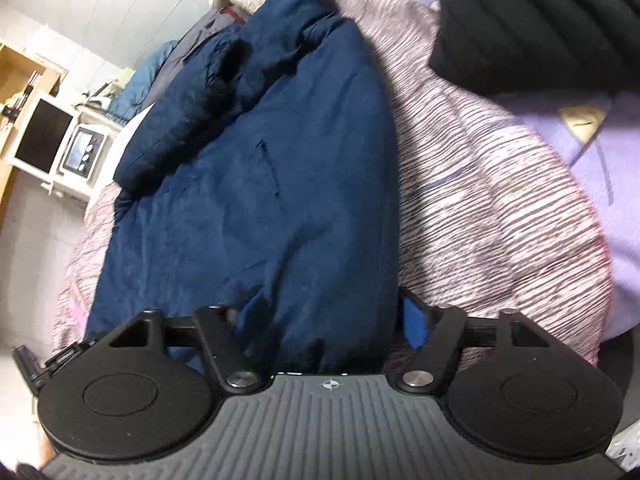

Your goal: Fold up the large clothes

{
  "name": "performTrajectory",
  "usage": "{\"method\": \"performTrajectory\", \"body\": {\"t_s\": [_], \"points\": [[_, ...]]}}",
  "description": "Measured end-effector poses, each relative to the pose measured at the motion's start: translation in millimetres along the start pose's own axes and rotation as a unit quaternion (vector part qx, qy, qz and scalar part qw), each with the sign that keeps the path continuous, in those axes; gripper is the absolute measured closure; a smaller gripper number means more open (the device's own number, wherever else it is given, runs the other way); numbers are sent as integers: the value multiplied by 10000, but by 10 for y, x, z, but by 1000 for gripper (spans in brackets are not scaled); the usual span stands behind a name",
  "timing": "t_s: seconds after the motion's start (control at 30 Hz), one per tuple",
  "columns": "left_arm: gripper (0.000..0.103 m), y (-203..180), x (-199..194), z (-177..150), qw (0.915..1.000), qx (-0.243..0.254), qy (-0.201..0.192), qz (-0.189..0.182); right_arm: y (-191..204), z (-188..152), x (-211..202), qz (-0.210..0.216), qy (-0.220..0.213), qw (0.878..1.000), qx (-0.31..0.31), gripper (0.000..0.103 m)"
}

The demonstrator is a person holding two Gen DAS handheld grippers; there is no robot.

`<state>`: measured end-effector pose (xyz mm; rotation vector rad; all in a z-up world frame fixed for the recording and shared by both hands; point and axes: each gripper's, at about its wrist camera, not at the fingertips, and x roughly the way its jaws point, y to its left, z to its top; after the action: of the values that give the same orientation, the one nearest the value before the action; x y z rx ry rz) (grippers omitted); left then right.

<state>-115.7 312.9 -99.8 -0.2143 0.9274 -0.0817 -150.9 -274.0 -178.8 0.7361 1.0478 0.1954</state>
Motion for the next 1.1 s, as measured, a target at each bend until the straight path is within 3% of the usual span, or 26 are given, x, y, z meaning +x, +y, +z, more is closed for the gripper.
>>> {"method": "performTrajectory", "body": {"t_s": [0.1, 0.17, 0.2, 0.27, 0.43, 0.67, 0.83, 0.93, 1.1], "points": [[0, -97, 85, 12, 9997, 238, 63, 9, 26, 9, 23, -44, 104, 9998, -146, 49], [9, -209, 64, 31, 9989, 454, 33, 72, 65, 18, 11, -52, 116, 9995, -288, 64], [10, -277, 34, 45, 9981, 599, -7, 113, 108, 29, -21, -65, 106, 9990, -429, 67], [24, -368, -37, 97, 9974, 709, -57, 140, 205, 78, -104, -69, 89, 9982, -592, 73], [30, -496, -188, 365, 9964, 788, -308, -72, 463, 256, -251, 118, 176, 9954, -936, 76], [31, -488, -201, 926, 9956, 480, -575, -568, 603, 763, -420, 1013, 164, 9931, -565, 78], [32, -521, -154, 1520, 9931, 383, -852, -712, 950, 1345, -442, 1250, -402, 9866, -964, 79], [33, -588, -56, 1999, 9905, 238, -1140, -732, 1254, 1792, -419, 1088, -968, 9802, -1341, 80], [34, -726, 369, 2794, 9873, -29, -1529, -441, 1689, 2573, -168, 678, -1887, 9675, -1542, 80]]}}
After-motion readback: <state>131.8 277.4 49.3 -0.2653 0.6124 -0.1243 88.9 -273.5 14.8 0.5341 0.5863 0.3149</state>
